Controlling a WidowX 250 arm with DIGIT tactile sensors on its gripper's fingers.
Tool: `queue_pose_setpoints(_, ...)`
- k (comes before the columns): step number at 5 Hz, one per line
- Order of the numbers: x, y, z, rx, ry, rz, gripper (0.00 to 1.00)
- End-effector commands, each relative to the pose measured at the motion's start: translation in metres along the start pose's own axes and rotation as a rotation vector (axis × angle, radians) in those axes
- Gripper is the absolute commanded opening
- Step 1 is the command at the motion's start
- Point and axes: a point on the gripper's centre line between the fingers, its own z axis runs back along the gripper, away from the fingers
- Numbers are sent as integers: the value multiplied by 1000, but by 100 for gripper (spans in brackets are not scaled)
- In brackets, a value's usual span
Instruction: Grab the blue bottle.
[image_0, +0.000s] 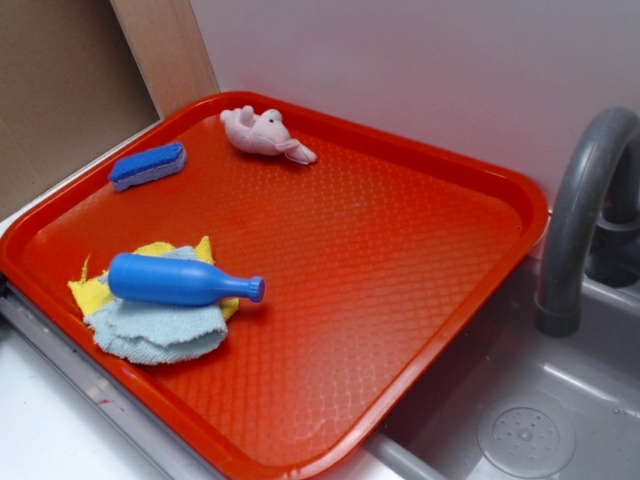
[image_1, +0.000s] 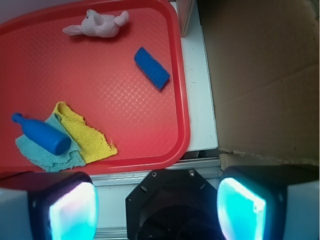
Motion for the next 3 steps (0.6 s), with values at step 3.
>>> queue_pose_setpoints(3,27,-84,-7,113,-87,-495,100)
